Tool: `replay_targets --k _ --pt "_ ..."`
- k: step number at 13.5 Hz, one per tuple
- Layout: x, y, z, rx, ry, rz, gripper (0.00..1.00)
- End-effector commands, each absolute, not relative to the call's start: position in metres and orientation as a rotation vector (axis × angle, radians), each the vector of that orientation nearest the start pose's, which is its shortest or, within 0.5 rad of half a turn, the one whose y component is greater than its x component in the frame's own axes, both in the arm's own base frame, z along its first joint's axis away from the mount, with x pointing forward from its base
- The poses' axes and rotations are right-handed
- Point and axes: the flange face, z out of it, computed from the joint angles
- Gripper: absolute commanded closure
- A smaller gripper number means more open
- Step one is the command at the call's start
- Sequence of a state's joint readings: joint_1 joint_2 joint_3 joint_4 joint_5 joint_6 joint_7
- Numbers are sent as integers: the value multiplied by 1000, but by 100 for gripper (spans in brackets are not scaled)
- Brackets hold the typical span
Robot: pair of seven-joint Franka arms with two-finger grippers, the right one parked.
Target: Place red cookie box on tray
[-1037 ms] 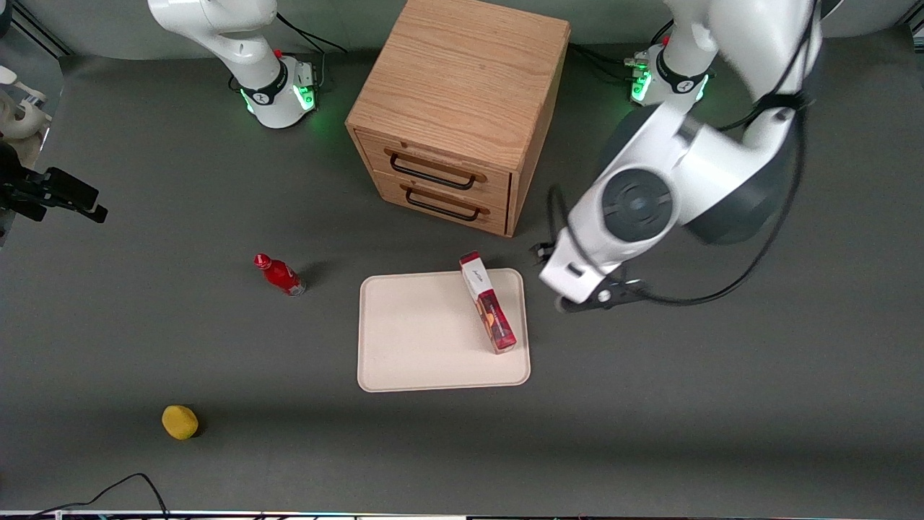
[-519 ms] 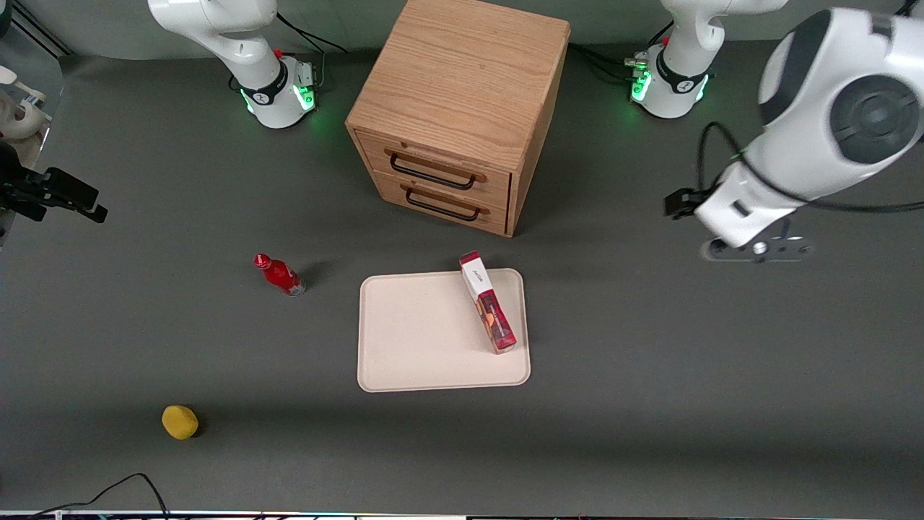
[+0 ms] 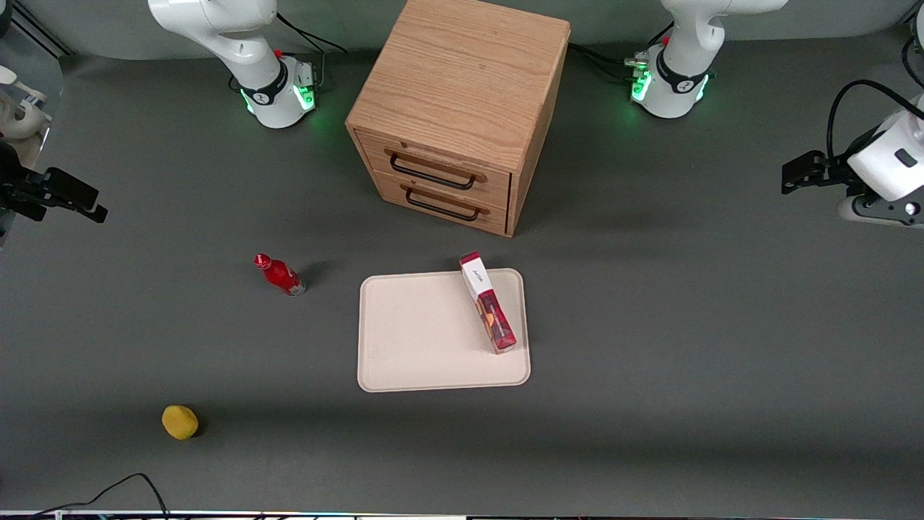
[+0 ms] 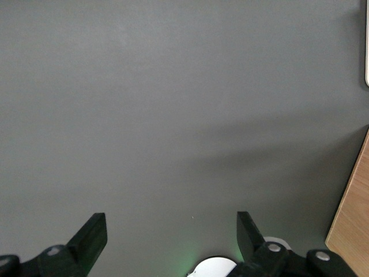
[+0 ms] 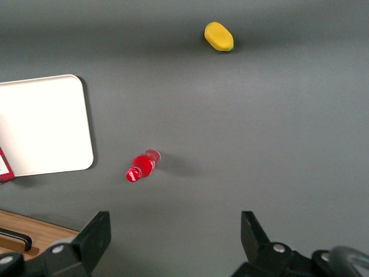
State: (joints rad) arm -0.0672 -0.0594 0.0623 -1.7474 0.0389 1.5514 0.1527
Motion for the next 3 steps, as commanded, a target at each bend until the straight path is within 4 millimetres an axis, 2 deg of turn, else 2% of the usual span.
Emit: replay_targets --k 1,3 --pt "521 6 582 -3089 263 158 0" --pt "524 6 584 -3090 263 142 0"
